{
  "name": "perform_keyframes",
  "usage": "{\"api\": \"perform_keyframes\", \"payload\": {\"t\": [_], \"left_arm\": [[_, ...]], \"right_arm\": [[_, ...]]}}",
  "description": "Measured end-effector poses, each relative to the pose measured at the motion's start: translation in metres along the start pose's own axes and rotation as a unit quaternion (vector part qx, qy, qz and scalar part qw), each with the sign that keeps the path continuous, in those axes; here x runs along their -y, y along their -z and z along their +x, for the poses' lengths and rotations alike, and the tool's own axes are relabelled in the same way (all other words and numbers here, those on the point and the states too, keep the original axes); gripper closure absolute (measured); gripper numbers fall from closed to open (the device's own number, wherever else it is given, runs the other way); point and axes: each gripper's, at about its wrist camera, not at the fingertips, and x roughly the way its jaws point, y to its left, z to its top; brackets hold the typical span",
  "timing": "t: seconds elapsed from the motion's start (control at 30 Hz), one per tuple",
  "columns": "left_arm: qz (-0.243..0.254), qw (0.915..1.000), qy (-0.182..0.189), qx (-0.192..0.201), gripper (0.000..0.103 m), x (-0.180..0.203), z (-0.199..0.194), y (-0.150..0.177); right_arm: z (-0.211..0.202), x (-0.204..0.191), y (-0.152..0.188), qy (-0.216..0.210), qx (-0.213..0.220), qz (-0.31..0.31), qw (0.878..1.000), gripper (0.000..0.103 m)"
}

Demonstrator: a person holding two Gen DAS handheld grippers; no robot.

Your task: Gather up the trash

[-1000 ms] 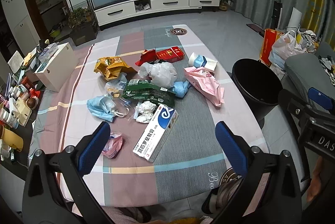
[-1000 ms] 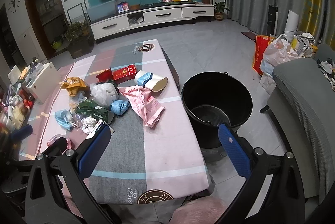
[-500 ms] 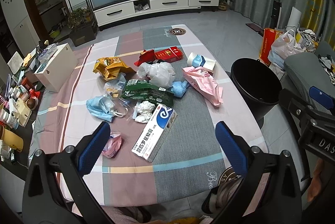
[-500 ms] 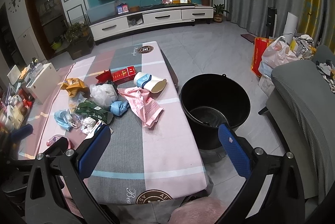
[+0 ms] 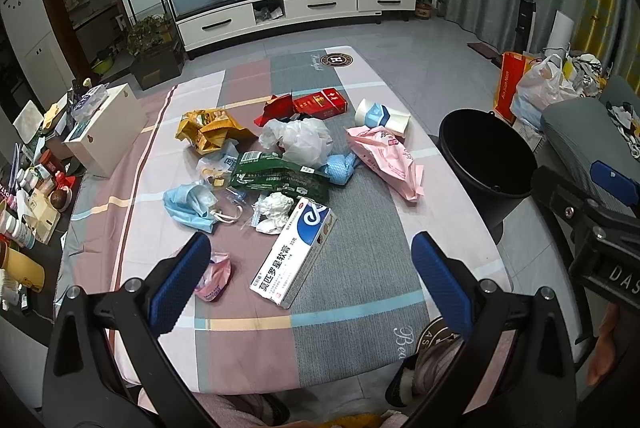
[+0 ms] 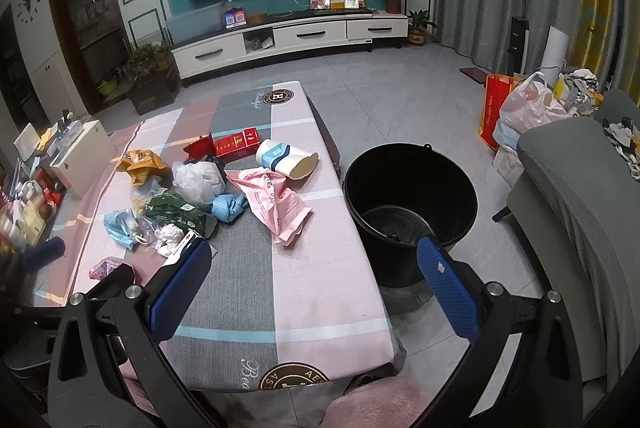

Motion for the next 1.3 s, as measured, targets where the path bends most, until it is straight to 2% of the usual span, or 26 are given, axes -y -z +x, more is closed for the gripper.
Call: {"api": "perform_keyframes", "payload": {"t": [0.97, 1.17, 1.23, 1.3], "left_arm": [[-0.008, 0.9999, 0.004, -0.009, 0.003, -0.003, 0.010, 0.002], [-0.018, 0.9996, 0.018, -0.016, 0.003, -0.009, 0.018, 0.002], [-0.023, 0.9990, 0.035, -0.015, 0.003, -0.012, 0.021, 0.001], [-0.036, 0.9977, 0.057, -0.010, 0.003, -0.022, 0.023, 0.000]], "right_arm": [[0.006, 0.000, 0.001, 0.005, -0.008, 0.001, 1.000, 0.003], [0.015, -0.001, 0.004, 0.005, -0.015, 0.001, 1.000, 0.003], [0.019, -0.001, 0.005, 0.003, -0.017, 0.003, 1.000, 0.003], [0.028, 0.002, 0.008, -0.022, -0.022, 0.009, 0.999, 0.003]]}}
